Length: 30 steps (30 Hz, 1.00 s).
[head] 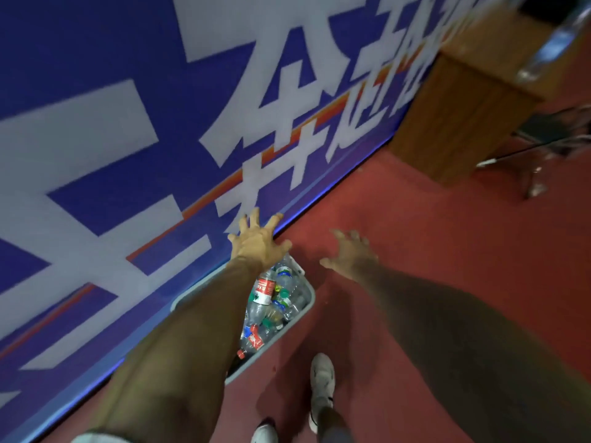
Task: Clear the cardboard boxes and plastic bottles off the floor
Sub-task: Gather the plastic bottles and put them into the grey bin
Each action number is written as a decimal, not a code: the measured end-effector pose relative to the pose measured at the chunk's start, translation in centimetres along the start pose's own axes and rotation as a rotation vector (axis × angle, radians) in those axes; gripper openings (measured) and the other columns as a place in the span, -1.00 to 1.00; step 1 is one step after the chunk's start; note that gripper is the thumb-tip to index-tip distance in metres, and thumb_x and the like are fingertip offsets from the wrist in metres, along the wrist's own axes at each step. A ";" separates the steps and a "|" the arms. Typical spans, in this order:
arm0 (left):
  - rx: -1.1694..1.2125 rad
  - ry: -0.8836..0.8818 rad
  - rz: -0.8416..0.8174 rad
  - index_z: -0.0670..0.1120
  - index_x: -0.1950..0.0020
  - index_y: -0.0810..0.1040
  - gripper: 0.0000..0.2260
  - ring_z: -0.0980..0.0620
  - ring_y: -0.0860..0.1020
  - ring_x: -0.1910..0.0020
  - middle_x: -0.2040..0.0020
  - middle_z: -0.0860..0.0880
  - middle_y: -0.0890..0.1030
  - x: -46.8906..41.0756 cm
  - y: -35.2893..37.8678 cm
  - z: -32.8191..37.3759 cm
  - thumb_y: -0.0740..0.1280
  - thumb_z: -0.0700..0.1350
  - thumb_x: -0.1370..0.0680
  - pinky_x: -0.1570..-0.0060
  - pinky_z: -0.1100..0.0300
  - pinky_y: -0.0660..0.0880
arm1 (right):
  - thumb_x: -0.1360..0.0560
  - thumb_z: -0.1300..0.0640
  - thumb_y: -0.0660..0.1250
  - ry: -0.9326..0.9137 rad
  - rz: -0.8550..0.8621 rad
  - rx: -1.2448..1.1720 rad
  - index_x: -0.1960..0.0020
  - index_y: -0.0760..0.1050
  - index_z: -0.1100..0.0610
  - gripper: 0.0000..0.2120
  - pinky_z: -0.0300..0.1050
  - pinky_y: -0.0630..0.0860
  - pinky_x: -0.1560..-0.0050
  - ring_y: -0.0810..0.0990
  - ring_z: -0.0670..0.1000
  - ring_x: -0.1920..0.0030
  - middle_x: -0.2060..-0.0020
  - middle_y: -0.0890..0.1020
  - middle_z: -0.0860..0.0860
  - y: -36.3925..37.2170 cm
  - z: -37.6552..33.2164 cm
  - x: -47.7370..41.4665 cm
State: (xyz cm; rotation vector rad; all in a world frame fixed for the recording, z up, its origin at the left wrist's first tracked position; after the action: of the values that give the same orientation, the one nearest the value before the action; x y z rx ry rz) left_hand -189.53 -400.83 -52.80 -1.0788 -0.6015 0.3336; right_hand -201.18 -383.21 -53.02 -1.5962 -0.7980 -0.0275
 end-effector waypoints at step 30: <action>-0.254 1.195 -0.286 0.28 -0.55 0.19 -0.42 -0.21 -0.03 -0.59 -0.63 -0.11 -0.01 47.2 20.2 58.9 0.28 0.21 -0.55 -0.45 -0.32 0.10 | -0.44 -0.18 0.43 1.075 0.441 -0.444 -0.50 0.25 -0.19 -0.30 0.22 0.39 -0.29 0.31 0.21 -0.41 -0.40 0.33 0.06 2.1 52.4 64.3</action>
State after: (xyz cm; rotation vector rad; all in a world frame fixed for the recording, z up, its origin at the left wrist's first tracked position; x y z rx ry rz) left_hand -187.13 -324.28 -37.29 -1.1989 0.2947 -0.6428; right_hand -173.45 -306.67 -36.79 -1.8099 0.4261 -0.7195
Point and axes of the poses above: each hand's wrist, its own x-axis away from the middle knuckle, its own y-axis out of the palm, z = x × y, the point moved 5 cm from there along -x, towards the middle knuckle
